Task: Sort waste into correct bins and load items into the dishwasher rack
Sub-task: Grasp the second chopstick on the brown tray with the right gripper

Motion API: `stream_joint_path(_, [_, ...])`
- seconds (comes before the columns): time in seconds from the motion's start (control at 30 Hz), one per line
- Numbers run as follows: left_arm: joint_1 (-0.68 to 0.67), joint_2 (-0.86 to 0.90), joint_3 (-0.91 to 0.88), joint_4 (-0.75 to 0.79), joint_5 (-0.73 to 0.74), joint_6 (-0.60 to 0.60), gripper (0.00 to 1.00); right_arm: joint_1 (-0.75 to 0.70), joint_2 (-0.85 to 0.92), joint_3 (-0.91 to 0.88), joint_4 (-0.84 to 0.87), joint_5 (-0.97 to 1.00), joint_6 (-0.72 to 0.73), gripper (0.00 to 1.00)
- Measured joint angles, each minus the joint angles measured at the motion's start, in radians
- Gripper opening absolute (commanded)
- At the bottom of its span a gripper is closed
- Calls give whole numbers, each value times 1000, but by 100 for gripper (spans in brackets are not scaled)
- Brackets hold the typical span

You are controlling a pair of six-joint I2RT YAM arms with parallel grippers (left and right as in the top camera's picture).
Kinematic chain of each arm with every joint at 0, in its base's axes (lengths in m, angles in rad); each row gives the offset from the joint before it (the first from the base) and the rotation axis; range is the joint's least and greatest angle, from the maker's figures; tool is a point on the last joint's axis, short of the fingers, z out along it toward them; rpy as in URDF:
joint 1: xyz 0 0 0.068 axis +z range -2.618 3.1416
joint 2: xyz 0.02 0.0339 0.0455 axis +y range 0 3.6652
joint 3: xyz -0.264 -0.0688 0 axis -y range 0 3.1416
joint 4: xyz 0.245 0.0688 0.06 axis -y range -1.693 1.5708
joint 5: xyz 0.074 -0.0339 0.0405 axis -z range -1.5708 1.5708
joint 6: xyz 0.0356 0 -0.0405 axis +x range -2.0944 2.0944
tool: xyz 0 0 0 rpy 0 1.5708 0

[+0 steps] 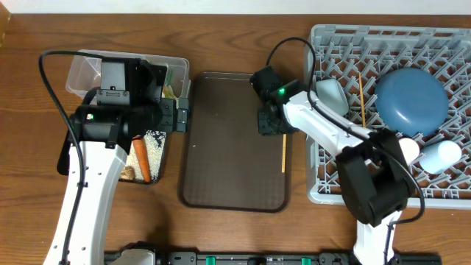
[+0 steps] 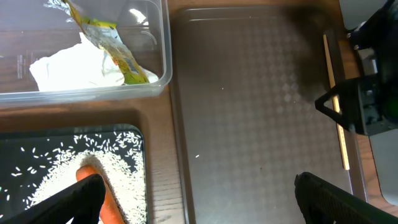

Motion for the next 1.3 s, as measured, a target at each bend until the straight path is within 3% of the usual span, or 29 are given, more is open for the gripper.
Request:
stream_joint_path(0.3, [0, 0, 0, 0, 0, 0, 98, 0, 34, 0, -23, 32, 26, 38])
stream_joint_path(0.47, [0, 0, 0, 0, 0, 0, 98, 0, 34, 0, -35, 58, 46, 32])
stream_joint_path(0.6, [0, 0, 0, 0, 0, 0, 98, 0, 34, -5, -23, 58, 56, 15])
stream_joint_path(0.87, [0, 0, 0, 0, 0, 0, 98, 0, 34, -21, 11, 38, 61, 13])
stream_joint_path(1.03, [0, 0, 0, 0, 0, 0, 98, 0, 32, -34, 57, 24, 58, 3])
stream_joint_path(1.3, [0, 0, 0, 0, 0, 0, 98, -13, 31, -39, 127, -106, -130, 1])
